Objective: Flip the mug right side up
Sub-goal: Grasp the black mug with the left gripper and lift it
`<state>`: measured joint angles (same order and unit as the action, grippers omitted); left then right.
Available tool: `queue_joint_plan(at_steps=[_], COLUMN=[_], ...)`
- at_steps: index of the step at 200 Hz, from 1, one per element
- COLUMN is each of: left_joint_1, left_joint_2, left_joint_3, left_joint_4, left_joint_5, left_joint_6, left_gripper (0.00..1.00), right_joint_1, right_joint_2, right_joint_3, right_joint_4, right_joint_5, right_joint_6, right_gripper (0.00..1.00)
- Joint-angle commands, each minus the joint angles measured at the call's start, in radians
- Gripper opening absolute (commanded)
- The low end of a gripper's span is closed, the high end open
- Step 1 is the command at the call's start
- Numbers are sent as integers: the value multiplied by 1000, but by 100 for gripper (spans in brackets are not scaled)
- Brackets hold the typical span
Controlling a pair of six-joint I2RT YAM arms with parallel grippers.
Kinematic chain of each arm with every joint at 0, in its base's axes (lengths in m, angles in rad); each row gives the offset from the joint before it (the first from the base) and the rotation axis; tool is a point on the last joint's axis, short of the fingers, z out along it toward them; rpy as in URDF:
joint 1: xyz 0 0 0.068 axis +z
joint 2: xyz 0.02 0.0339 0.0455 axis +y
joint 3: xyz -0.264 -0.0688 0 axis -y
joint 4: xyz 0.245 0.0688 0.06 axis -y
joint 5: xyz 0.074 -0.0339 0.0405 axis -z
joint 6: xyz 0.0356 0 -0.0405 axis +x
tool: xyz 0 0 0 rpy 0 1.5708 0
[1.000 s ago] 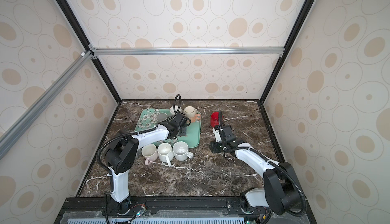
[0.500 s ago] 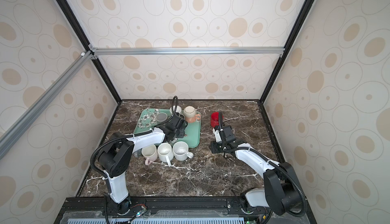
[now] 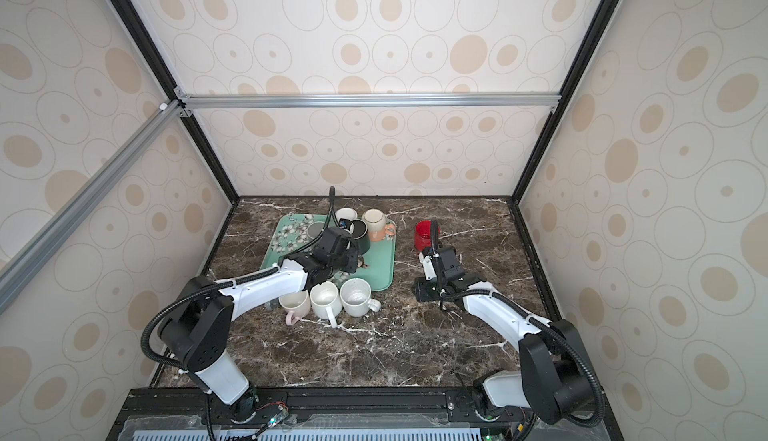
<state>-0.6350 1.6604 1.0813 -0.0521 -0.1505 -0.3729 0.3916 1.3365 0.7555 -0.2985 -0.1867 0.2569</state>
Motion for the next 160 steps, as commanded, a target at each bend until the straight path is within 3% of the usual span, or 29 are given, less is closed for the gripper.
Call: queue_joint_plan(at_steps=[1,50,97,127,160], left_joint_1=[5,6,11,33,110], left_joint_2=[-101,-278,-471,-629,-737], left_joint_3=[-27,-146,-207,-267,-320], left_joint_4=[184,308,327,360,353], left_joint_5=[10,24,26,19,140], left_joint_6=[59,89,87,42,-87], left_gripper=[0,0,0,0,0], right_joint_1=[4,1,1,1,1], right_joint_2=[-23,-50,-54,-48,9], right_joint_3=[30,29,38,40,29], right_joint_4=[-8,33,160,329,641], right_joint_5=[-8,-36,-165,-305,-538], right_joint_6=[17,77,157,233,408], right_gripper=[45,45,45,45,47])
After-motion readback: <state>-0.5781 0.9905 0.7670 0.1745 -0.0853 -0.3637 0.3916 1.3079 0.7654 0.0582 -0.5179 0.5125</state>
